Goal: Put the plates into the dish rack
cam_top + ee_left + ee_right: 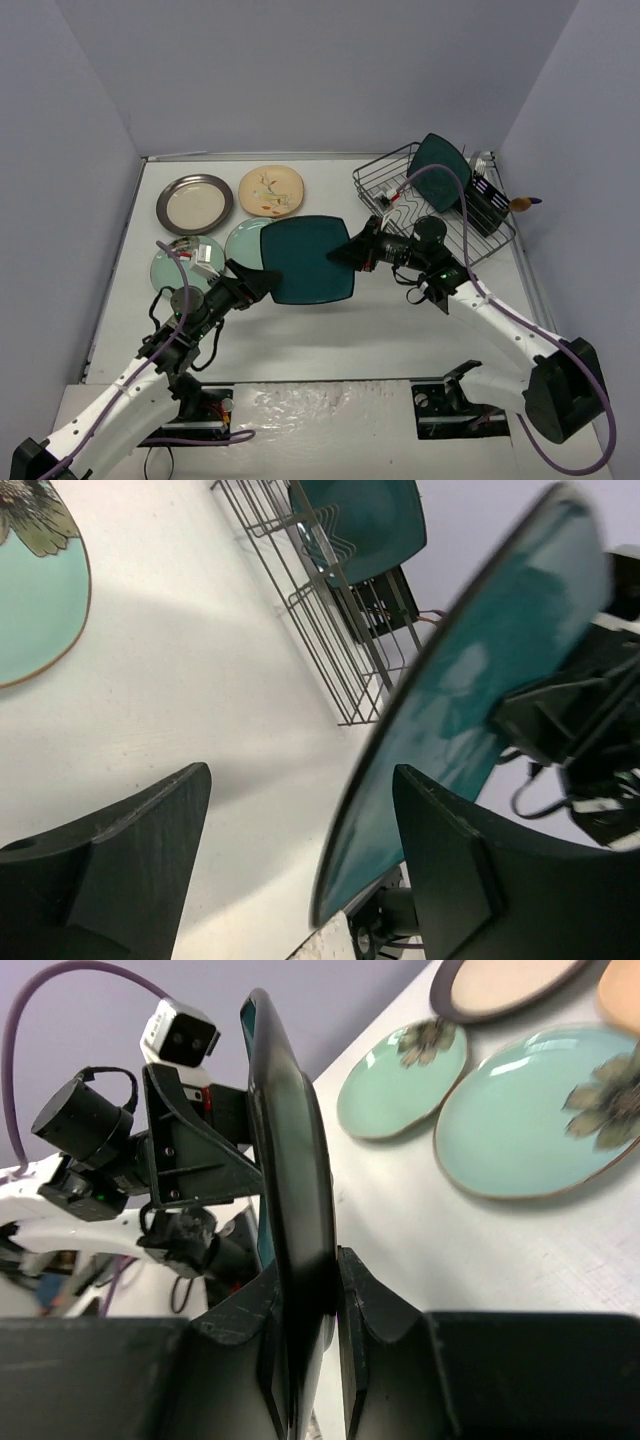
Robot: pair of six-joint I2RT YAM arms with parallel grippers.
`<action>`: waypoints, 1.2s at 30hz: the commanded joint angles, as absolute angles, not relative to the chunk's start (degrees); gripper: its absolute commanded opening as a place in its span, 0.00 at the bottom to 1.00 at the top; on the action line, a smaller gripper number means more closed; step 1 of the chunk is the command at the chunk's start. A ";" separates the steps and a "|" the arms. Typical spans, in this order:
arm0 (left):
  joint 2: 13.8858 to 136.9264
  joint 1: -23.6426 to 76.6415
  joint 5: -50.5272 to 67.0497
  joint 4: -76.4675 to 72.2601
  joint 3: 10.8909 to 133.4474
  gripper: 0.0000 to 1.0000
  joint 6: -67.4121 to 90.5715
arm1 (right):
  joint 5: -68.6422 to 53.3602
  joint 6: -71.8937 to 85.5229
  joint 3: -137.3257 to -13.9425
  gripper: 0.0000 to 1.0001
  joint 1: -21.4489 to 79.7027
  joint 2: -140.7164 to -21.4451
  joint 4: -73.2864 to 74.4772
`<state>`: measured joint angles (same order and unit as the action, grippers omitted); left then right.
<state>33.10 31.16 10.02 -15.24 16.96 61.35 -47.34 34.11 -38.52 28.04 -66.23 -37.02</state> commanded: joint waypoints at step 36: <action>37.51 29.69 -23.57 37.04 52.08 0.97 14.49 | -1.88 -35.49 -119.72 0.00 6.87 -104.64 24.21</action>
